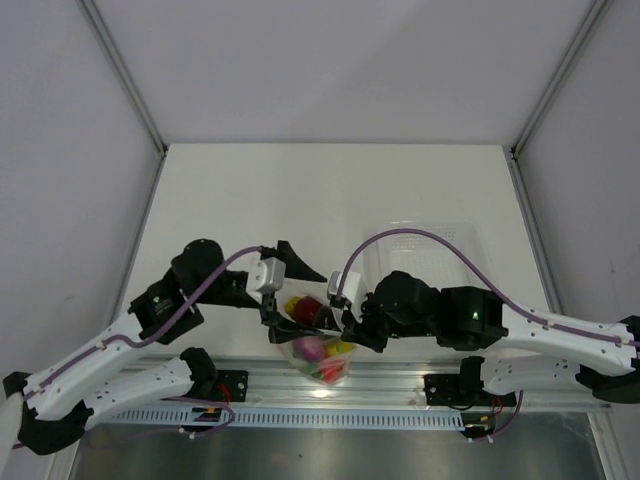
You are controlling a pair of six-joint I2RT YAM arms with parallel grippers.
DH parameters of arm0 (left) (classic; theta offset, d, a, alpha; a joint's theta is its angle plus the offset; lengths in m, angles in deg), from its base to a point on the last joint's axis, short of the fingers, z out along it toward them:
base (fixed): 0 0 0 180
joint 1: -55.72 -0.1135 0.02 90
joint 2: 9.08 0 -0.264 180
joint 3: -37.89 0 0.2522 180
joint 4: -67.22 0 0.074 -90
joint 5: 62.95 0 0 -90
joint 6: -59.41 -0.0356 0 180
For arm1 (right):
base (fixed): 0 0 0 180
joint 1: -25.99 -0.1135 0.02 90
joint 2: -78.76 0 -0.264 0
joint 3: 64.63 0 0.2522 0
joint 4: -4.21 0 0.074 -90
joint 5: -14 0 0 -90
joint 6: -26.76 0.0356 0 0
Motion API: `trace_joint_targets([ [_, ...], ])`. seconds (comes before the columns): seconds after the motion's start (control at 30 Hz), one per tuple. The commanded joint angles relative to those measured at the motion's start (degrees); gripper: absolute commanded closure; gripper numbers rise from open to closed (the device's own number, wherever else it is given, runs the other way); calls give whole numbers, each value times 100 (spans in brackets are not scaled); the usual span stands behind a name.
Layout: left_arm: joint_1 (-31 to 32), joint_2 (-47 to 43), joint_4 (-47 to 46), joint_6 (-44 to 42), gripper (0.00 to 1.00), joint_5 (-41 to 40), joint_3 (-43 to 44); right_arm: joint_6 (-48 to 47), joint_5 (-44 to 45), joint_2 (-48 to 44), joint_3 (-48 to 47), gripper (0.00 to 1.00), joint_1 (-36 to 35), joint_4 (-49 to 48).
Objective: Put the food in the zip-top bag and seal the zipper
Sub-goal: Adjust the zipper food storage bag at the center of the board.
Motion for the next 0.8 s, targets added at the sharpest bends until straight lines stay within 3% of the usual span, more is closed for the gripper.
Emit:
trace_joint_targets([
  [0.0, 283, 157, -366, -1087, 0, -230, 1, -103, -239, -288, -26, 100, 26, -221],
  [0.3, 310, 516, -317, -2010, 0, 639, -123, -156, -406, -377, -202, 100, 52, -98],
  [0.47, 310, 930, 105, -1976, 1, 1430, 18, -191, -415, -359, -219, 100, 61, -63],
  [0.77, 327, 1246, 333, -1835, 5, 1783, -44, -200, -318, -376, -316, 100, 96, 69],
])
